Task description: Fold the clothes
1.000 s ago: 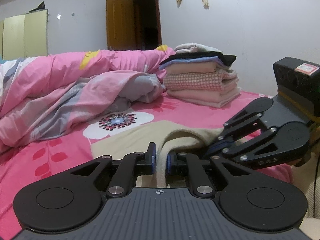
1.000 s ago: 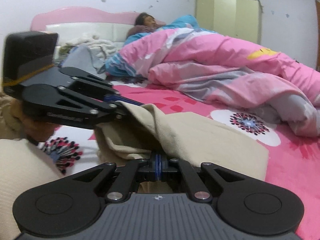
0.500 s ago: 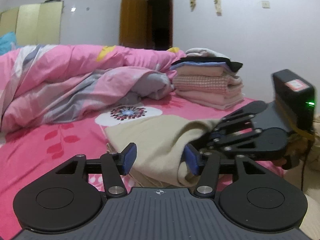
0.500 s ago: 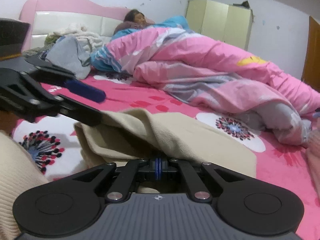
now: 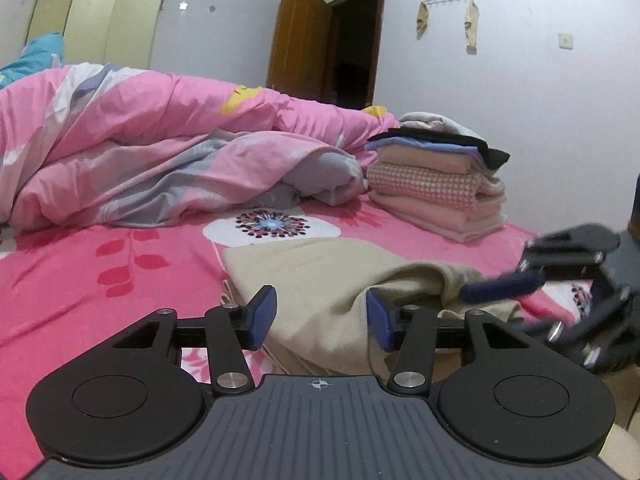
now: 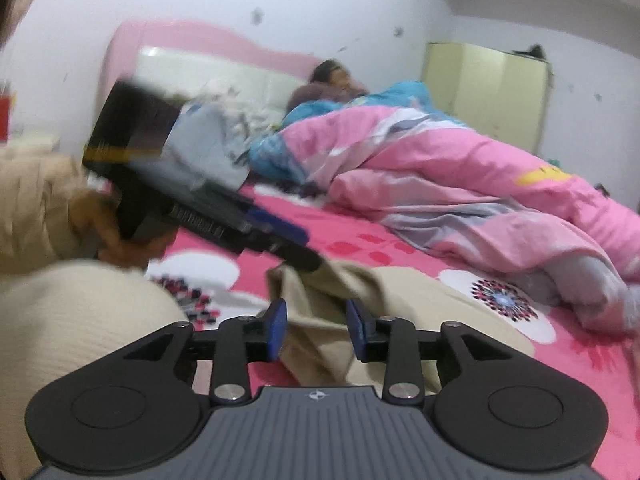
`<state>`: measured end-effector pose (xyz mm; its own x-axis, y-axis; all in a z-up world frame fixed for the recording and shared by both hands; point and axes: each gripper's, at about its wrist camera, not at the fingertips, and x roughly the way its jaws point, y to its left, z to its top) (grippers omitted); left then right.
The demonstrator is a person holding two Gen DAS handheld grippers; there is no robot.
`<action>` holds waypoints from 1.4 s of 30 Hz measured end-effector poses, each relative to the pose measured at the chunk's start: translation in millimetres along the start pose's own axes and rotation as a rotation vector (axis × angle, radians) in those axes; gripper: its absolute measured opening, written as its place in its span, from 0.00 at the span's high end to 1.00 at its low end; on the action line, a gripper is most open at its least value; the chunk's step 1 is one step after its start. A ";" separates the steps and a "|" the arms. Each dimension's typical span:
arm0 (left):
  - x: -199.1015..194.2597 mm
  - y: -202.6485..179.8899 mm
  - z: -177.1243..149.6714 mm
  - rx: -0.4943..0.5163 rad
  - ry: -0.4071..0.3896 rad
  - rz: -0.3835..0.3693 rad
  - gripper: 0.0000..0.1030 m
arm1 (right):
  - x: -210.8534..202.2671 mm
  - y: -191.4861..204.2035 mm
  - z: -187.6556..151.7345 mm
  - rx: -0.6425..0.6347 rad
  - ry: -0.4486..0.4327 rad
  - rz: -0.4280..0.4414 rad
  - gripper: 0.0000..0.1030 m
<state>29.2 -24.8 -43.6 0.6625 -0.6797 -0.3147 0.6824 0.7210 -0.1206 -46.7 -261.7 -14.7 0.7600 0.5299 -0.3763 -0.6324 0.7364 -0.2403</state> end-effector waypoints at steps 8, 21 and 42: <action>-21.4 16.1 -0.8 -0.085 -0.054 -0.050 0.49 | 36.7 -10.1 -6.4 0.031 0.059 -0.017 0.89; -34.2 31.5 -24.1 -0.153 -0.014 -0.025 0.49 | 59.9 -27.1 -4.0 0.139 0.093 -0.079 0.91; 5.9 -14.2 -10.4 0.043 0.017 0.005 0.34 | 11.4 -22.8 -16.6 0.235 0.002 -0.159 0.60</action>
